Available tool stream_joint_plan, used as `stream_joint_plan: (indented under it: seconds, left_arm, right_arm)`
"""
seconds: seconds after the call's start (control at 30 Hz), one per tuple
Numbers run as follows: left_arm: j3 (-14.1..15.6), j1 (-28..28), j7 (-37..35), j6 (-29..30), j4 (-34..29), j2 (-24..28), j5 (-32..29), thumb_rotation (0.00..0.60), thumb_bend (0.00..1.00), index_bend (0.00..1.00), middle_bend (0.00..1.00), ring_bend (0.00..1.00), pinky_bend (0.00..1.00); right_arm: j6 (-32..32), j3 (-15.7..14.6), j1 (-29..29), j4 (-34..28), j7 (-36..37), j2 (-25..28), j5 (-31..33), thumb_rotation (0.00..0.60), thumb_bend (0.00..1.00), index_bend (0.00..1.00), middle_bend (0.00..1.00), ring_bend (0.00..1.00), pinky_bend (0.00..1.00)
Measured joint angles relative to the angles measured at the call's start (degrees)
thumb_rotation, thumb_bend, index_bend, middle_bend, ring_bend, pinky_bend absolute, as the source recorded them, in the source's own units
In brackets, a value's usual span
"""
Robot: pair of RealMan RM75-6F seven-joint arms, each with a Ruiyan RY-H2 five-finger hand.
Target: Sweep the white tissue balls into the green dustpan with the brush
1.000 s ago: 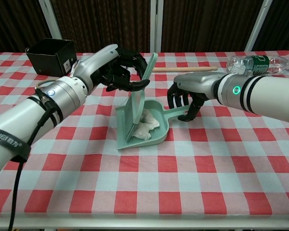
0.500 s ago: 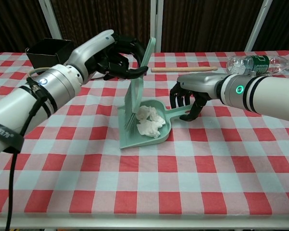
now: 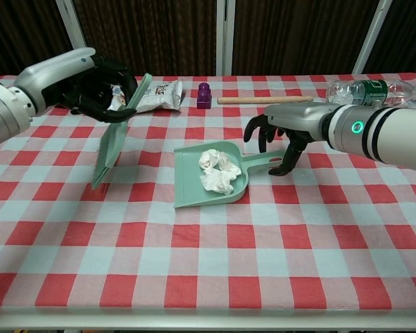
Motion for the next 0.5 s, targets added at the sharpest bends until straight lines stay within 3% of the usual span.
stream_joint_plan:
  seconds: [0.27, 0.5]
  left_arm:
    - [1.5, -0.3, 19.9, -4.2, -0.1, 1.7, -7.6, 0.6, 0.49, 0.48, 0.49, 0.73, 0.91]
    - [2.0, -1.6, 34.5, -7.1, -2.5, 1.9, -17.2, 0.6, 0.29, 0.28, 0.38, 0.68, 0.91]
  right_arm:
    - [4.4, 0.0, -2.5, -5.2, 0.8, 6.0, -3.4, 0.6, 0.15, 0.15, 0.31, 0.21, 0.19]
    - [7.8, -1.3, -6.2, -9.7, 1.7, 13.2, -6.9, 0.6, 0.15, 0.13, 0.31, 0.21, 0.19]
